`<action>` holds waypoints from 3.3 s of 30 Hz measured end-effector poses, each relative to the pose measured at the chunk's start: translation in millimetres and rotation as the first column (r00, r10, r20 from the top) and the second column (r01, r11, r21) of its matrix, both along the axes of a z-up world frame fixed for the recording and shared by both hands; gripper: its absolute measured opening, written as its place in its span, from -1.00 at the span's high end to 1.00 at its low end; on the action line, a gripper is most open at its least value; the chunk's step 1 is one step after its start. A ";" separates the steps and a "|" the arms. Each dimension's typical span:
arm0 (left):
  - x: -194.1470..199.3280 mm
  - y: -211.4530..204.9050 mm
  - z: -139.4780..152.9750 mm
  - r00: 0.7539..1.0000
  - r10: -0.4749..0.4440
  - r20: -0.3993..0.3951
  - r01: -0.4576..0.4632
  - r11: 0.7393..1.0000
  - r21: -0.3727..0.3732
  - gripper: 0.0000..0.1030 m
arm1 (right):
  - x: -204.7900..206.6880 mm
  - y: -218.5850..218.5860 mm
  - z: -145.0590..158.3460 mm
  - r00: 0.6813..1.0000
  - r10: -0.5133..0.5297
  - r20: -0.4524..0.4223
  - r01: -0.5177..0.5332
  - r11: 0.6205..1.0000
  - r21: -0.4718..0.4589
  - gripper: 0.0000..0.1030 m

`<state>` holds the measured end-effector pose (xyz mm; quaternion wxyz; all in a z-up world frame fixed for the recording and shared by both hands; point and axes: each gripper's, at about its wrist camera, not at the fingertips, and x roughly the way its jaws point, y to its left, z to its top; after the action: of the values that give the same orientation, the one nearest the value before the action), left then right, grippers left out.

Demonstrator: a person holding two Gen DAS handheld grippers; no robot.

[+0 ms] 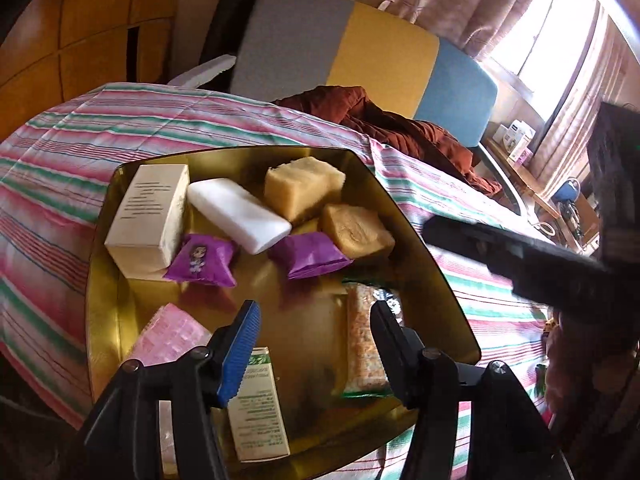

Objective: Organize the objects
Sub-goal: 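Carry sachet and sponge into the gold tray and open both grippers, then move both grippers back from the tray to the pile, then grasp the clear cracker packet with the left gripper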

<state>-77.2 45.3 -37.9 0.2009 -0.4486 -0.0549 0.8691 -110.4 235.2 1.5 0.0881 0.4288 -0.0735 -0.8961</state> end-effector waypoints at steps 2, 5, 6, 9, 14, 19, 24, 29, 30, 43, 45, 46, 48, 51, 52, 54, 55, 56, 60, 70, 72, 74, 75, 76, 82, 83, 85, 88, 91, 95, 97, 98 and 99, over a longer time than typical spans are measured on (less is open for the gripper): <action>4.7 -0.7 1.5 1.000 0.012 -0.017 -0.012 1.000 -0.024 -0.12 | 5.9 0.6 -5.0 1.000 -0.011 0.010 0.011 1.000 0.005 -0.67; 11.4 -1.7 5.0 0.999 0.033 -0.041 -0.035 0.998 -0.056 -0.13 | 18.0 1.7 -10.4 0.999 -0.031 0.012 0.031 0.999 0.022 -0.85; 13.1 -2.4 5.9 0.998 0.039 -0.047 -0.042 0.997 -0.065 -0.13 | 22.6 3.3 -11.6 0.999 -0.038 0.009 0.038 0.999 0.029 -0.88; 18.0 -3.7 7.6 0.997 0.051 -0.064 -0.057 0.994 -0.089 -0.14 | 34.4 2.0 -12.4 0.998 -0.057 -0.015 0.058 0.996 0.065 -0.99; 26.4 0.7 12.3 0.994 0.038 -0.100 -0.050 0.991 -0.128 -0.14 | 49.2 -1.8 -9.1 0.996 -0.064 -0.059 0.071 0.989 0.128 -0.99; 32.1 5.9 14.0 0.994 0.022 -0.104 -0.036 0.990 -0.139 -0.14 | 59.4 -0.4 -9.9 0.995 -0.073 -0.068 0.082 0.986 0.143 -0.99; 37.1 10.3 13.4 0.994 0.007 -0.105 -0.023 0.988 -0.150 -0.14 | 69.6 6.6 -9.0 0.992 -0.101 -0.078 0.110 0.985 0.132 -0.99; 40.7 15.1 14.0 0.994 -0.009 -0.113 -0.009 0.986 -0.165 -0.14 | 77.0 12.7 -6.3 0.988 -0.124 -0.091 0.136 0.981 0.141 -0.99; 41.1 16.0 14.1 0.994 -0.012 -0.113 -0.007 0.986 -0.166 -0.14 | 78.1 14.2 -5.6 0.987 -0.130 -0.094 0.142 0.979 0.146 -0.99; 44.0 24.4 9.5 0.995 -0.040 -0.096 0.022 0.983 -0.184 -0.14 | 95.2 52.6 -5.0 0.971 -0.217 -0.097 0.231 0.955 0.184 -0.99; 44.6 26.7 9.3 0.994 -0.048 -0.096 0.030 0.982 -0.186 -0.14 | 98.5 61.2 -6.5 0.969 -0.231 -0.094 0.244 0.952 0.182 -0.99; 44.9 28.1 9.0 0.994 -0.054 -0.095 0.035 0.981 -0.189 -0.14 | 100.1 65.2 -7.4 0.967 -0.237 -0.091 0.251 0.950 0.187 -0.99; 45.3 30.1 8.2 0.994 -0.065 -0.090 0.047 0.981 -0.187 -0.14 | 104.1 73.6 -9.3 0.964 -0.251 -0.087 0.264 0.944 0.199 -0.99; 46.1 36.3 7.5 0.992 -0.090 -0.083 0.074 0.981 -0.179 -0.14 | 111.5 93.3 -11.6 0.953 -0.293 -0.076 0.303 0.932 0.199 -0.99; 46.4 38.6 7.7 0.992 -0.099 -0.083 0.084 0.981 -0.177 -0.14 | 113.8 99.9 -12.2 0.949 -0.306 -0.073 0.314 0.929 0.196 -0.99; 46.7 45.7 8.9 0.989 -0.126 -0.081 0.111 0.980 -0.168 -0.14 | 120.5 117.7 -14.5 0.939 -0.339 -0.062 0.345 0.921 0.184 -0.99; 47.0 50.2 9.3 0.987 -0.143 -0.080 0.128 0.978 -0.163 -0.14 | 124.7 128.0 -15.6 0.932 -0.359 -0.056 0.363 0.915 0.178 -0.99; 47.5 53.9 9.2 0.985 -0.155 -0.077 0.141 0.977 -0.161 -0.14 | 128.5 136.8 -16.2 0.925 -0.378 -0.051 0.380 0.908 0.177 -0.99; 49.1 78.6 7.7 0.971 -0.230 -0.064 0.218 0.963 -0.159 -0.14 | 155.8 181.2 -13.8 0.876 -0.480 -0.055 0.481 0.857 0.186 -0.99; 67.6 163.0 10.0 0.879 -0.475 -0.045 0.462 0.872 -0.164 -0.14 | 239.0 284.0 17.5 0.656 -0.743 -0.131 0.754 0.637 0.159 -0.99; 75.6 186.5 9.7 0.842 -0.539 -0.041 0.525 0.833 -0.172 -0.14 | 250.1 301.1 19.2 0.608 -0.783 -0.131 0.793 0.596 0.124 -0.99; 85.9 209.2 9.1 0.792 -0.609 -0.046 0.594 0.785 -0.177 -0.14 | 257.0 312.9 17.8 0.580 -0.806 -0.120 0.814 0.572 0.099 -0.99; 90.6 219.4 8.3 0.768 -0.638 -0.049 0.622 0.762 -0.178 -0.14 | 259.7 316.7 16.4 0.572 -0.812 -0.115 0.820 0.565 0.095 -0.99; 97.0 233.2 6.8 0.735 -0.677 -0.047 0.660 0.729 -0.181 -0.14 | 261.7 319.9 14.9 0.568 -0.816 -0.111 0.823 0.560 0.093 -1.00; 135.5 292.6 -4.6 0.569 -0.821 -0.051 0.797 0.566 -0.212 -0.20 | 264.6 331.5 3.9 0.569 -0.820 -0.065 0.822 0.568 0.039 -0.99; 140.9 301.5 -6.6 0.542 -0.839 -0.047 0.815 0.538 -0.216 -0.24 | 265.4 333.4 2.4 0.568 -0.821 -0.060 0.823 0.567 0.031 -0.99; 152.3 319.3 -11.1 0.486 -0.873 -0.034 0.847 0.480 -0.228 -0.38 | 268.6 337.5 -0.7 0.562 -0.826 -0.046 0.827 0.562 0.009 -0.99; 163.3 340.9 -18.3 0.422 -0.907 -0.006 0.881 0.412 -0.232 -0.48 | 273.8 344.4 -6.2 0.552 -0.833 -0.021 0.833 0.553 -0.026 -0.99; 172.8 362.1 -29.2 0.369 -0.929 0.015 0.901 0.353 -0.253 -0.53 | 272.7 346.1 -9.0 0.566 -0.824 -0.007 0.823 0.566 -0.049 -0.99; 175.5 381.7 -42.1 0.339 -0.940 0.046 0.912 0.316 -0.261 -0.54 | 273.3 348.4 -11.0 0.577 -0.817 0.001 0.814 0.575 -0.079 -0.99; 175.7 389.8 -48.0 0.330 -0.942 0.060 0.919 0.306 -0.250 -0.53 | 273.6 349.4 -12.2 0.581 -0.814 0.008 0.811 0.578 -0.093 -0.99; 174.9 392.0 -49.8 0.331 -0.941 0.062 0.920 0.308 -0.241 -0.51 | 273.1 349.6 -13.0 0.582 -0.813 0.014 0.810 0.579 -0.096 -0.99; 173.0 393.5 -51.8 0.338 -0.939 0.069 0.922 0.315 -0.227 -0.40 | 272.5 349.4 -13.6 0.583 -0.812 0.017 0.809 0.579 -0.097 -0.99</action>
<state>95.8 438.8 -89.7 0.6130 -0.3850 0.3191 0.6117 162.1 584.6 -12.1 -0.3093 0.3300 -0.3017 -0.8393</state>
